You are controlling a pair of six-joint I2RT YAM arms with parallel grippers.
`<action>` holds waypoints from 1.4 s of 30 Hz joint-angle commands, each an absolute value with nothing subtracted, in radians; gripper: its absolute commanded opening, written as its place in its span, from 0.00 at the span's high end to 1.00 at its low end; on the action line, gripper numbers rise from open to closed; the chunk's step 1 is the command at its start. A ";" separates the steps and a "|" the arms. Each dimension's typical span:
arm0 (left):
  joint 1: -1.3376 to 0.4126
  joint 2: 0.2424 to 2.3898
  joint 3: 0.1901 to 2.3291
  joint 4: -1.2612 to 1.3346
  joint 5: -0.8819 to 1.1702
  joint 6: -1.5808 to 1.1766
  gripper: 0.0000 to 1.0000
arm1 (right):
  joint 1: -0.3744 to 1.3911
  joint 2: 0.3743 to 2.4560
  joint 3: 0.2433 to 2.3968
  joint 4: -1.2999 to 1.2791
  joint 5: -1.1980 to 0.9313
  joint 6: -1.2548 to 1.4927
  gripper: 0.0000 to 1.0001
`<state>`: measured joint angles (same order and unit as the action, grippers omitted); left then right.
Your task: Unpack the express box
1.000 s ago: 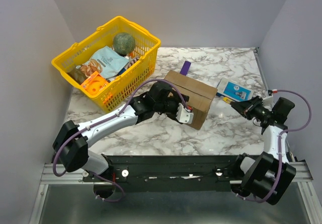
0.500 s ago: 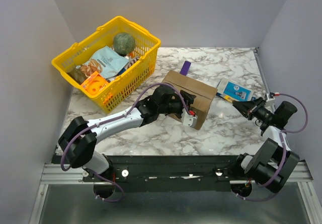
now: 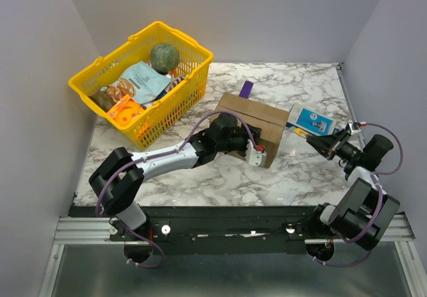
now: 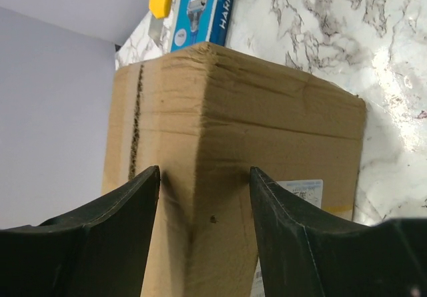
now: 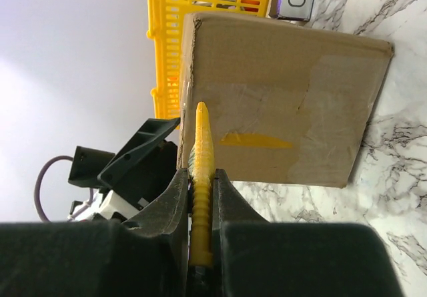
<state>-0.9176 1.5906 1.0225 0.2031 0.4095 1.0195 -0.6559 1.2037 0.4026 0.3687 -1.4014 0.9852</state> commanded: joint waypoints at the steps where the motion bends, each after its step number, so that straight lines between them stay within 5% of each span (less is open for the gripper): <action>1: -0.928 1.618 1.045 0.252 0.359 0.983 0.36 | -0.660 1.198 0.399 0.408 -1.424 1.005 1.00; 21: -0.973 1.669 1.098 0.278 0.256 0.862 0.39 | -0.617 1.272 0.394 0.675 -1.175 1.233 0.99; 42: -0.996 1.669 1.083 0.276 0.238 0.825 0.39 | -0.532 1.361 0.443 0.775 -1.169 1.295 0.99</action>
<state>-0.9859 1.6684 1.0771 0.2703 0.2535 0.8452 -0.5484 1.3533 0.4232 0.7403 -1.1866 1.2911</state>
